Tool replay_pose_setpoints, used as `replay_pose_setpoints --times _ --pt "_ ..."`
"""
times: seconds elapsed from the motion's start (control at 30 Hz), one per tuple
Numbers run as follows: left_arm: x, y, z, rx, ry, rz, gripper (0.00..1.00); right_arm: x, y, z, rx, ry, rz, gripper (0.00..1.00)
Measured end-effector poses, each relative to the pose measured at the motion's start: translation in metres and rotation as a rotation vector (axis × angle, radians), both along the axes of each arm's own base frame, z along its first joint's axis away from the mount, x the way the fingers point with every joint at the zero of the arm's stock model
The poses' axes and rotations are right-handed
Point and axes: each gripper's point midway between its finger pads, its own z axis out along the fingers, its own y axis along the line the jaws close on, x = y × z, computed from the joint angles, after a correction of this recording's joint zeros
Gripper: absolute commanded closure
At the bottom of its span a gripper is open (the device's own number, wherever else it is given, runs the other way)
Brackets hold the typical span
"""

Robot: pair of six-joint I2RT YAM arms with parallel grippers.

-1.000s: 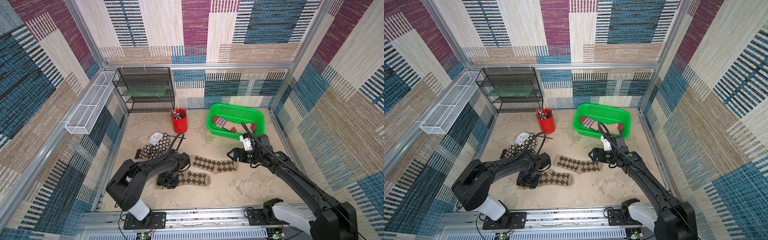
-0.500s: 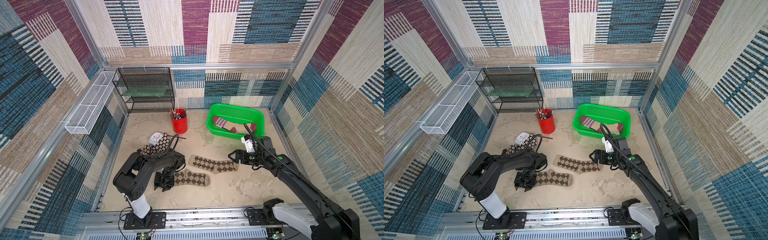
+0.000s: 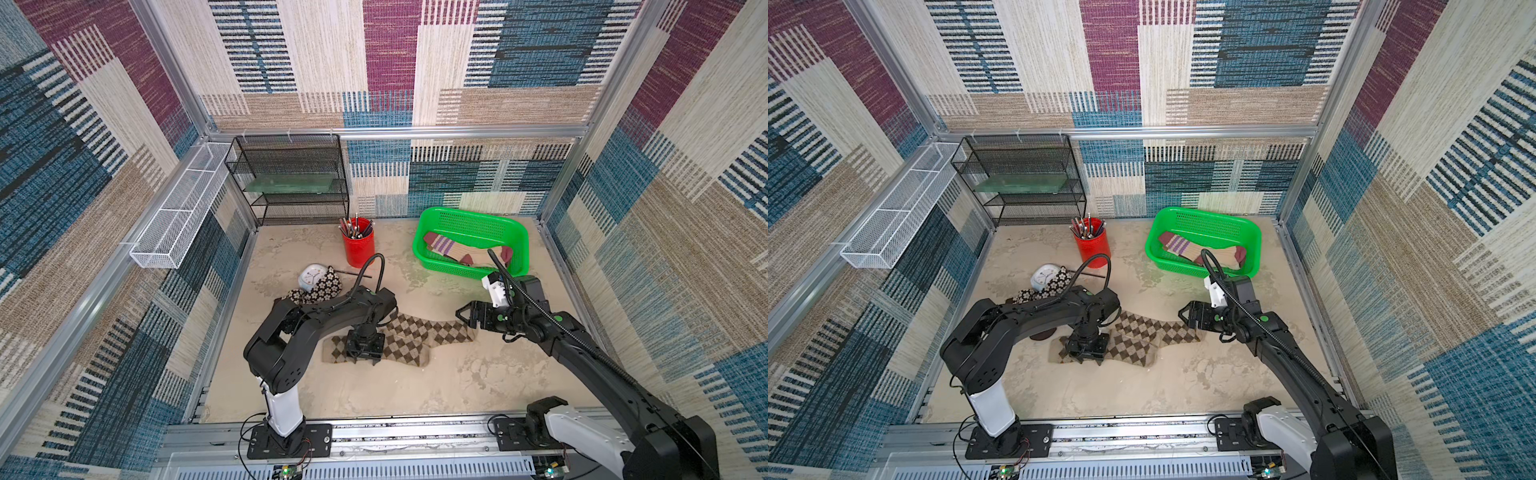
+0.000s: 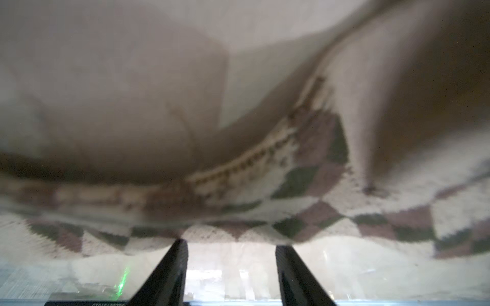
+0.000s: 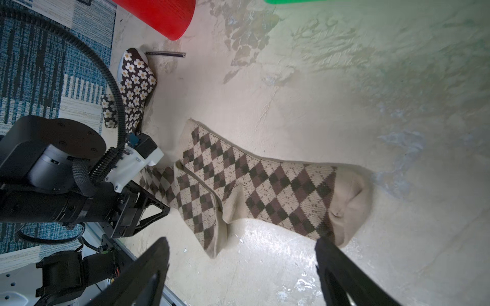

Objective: Place the socks together as a pair
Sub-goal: Move the sock to the center of the board.

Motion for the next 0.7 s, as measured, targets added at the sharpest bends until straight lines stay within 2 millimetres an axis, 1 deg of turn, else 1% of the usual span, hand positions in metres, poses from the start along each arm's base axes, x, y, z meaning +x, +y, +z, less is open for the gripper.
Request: replay_pose_setpoints --times 0.13,0.27,0.37,0.43,0.5,0.53,0.57,0.6,0.67,0.7 --pt "0.001 -0.031 0.002 -0.036 -0.001 -0.013 0.47 -0.002 0.002 -0.002 0.006 0.008 -0.001 0.12" --pt "0.004 -0.068 0.007 -0.147 -0.007 -0.020 0.46 -0.010 0.011 -0.007 0.010 0.022 0.025 0.12" --pt "0.011 -0.105 0.012 -0.248 -0.018 -0.031 0.46 -0.014 0.014 -0.013 0.014 0.040 0.026 0.12" --pt "0.016 -0.135 0.018 -0.335 -0.033 -0.057 0.46 -0.016 0.014 -0.016 0.014 0.046 0.022 0.12" --pt "0.015 -0.155 0.027 -0.407 -0.033 -0.076 0.45 -0.015 0.013 -0.016 0.011 0.046 0.011 0.12" --pt "0.013 -0.160 0.034 -0.431 -0.034 -0.085 0.44 -0.013 0.012 -0.015 0.006 0.042 0.005 0.12" --pt "0.009 -0.160 0.039 -0.447 -0.028 -0.087 0.42 -0.012 0.012 -0.014 0.007 0.040 0.000 0.12" --pt "0.007 -0.155 0.045 -0.450 -0.034 -0.086 0.37 -0.011 0.012 -0.011 0.006 0.033 -0.003 0.12" --pt "0.001 -0.138 0.056 -0.445 -0.043 -0.077 0.28 -0.011 0.012 -0.007 0.013 0.020 -0.005 0.12" --pt "-0.002 -0.124 0.061 -0.425 -0.054 -0.074 0.26 -0.011 0.011 -0.005 0.015 0.015 -0.011 0.12"
